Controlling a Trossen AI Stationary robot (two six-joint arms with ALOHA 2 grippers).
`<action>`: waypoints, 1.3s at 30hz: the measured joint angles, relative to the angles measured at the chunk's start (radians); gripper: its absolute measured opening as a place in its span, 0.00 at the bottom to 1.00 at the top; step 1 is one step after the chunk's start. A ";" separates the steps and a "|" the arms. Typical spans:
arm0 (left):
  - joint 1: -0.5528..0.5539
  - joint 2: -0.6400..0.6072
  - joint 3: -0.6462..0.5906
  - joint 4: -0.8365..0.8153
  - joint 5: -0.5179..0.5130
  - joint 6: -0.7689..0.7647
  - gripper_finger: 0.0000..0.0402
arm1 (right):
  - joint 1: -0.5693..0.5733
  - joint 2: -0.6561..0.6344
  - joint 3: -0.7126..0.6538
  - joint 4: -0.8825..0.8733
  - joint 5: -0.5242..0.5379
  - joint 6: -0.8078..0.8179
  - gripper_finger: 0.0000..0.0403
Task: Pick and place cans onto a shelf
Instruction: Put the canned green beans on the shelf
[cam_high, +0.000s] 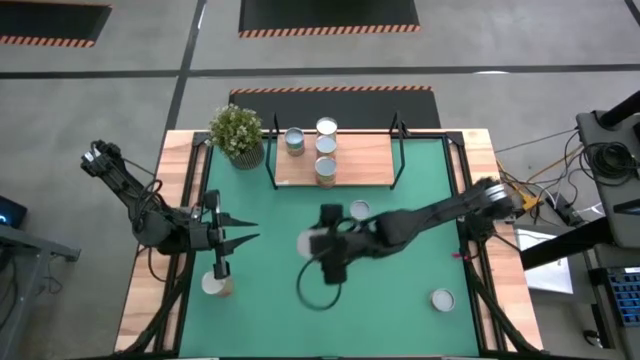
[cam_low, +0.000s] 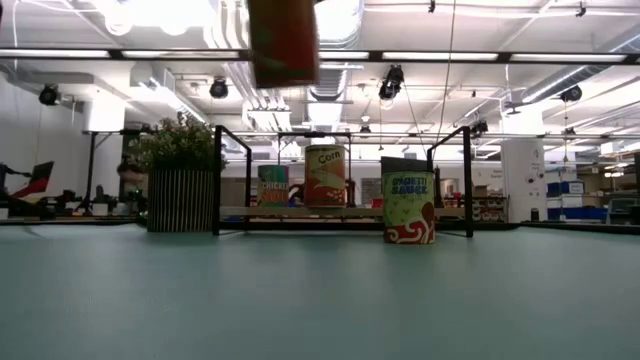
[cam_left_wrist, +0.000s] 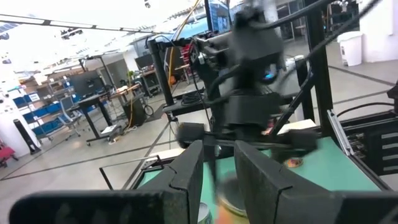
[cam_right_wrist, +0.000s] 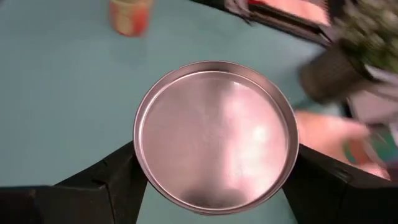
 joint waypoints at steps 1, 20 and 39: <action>0.000 0.000 0.000 0.000 0.000 0.000 0.19 | -0.013 -0.037 -0.050 0.017 0.010 0.007 0.72; 0.000 0.000 0.000 0.001 0.000 0.000 0.19 | -0.418 -0.570 -0.828 0.480 -0.008 0.113 0.72; 0.000 0.000 0.000 0.002 0.000 0.016 0.19 | -0.618 -0.435 -0.903 0.663 -0.133 0.125 0.73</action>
